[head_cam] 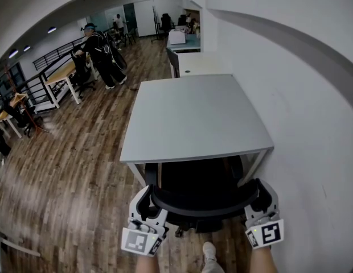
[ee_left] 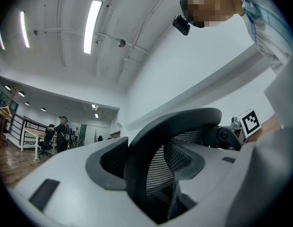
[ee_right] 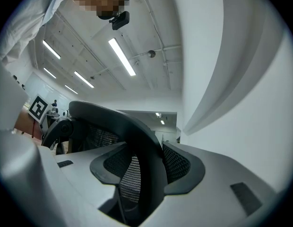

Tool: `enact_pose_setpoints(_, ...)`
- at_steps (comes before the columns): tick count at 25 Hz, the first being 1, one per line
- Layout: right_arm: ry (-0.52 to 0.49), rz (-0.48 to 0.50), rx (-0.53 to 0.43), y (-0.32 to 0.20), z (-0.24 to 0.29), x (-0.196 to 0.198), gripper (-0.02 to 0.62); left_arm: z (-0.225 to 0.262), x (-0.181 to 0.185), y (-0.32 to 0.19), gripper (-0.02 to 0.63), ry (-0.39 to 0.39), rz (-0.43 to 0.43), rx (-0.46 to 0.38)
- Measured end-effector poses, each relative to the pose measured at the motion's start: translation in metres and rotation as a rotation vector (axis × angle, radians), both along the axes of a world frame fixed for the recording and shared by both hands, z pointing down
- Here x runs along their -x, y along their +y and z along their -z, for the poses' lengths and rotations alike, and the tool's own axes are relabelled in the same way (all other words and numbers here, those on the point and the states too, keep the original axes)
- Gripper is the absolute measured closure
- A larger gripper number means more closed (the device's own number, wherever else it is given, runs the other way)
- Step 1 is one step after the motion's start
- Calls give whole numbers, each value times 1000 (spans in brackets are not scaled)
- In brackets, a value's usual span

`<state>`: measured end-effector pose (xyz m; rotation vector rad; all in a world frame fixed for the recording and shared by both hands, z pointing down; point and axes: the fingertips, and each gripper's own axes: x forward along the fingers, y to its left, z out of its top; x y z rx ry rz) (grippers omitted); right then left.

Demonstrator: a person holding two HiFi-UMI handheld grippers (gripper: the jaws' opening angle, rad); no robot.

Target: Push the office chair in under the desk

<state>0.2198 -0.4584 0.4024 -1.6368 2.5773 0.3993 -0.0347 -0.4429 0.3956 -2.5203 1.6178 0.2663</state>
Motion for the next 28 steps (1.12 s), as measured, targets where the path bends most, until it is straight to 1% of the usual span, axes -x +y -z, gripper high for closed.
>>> enact_pose_setpoints(15, -8, 9, 2, -34, 4, 1, 379, 4, 1, -31, 376, 5, 8, -6)
enact_pose_setpoints(18, -9, 7, 13, -43, 2, 1, 379, 5, 2, -39, 374, 6, 12, -6)
enact_pose_setpoints(28, -6, 25, 7, -75, 3, 5, 379, 3, 3, -69, 374, 5, 21, -3)
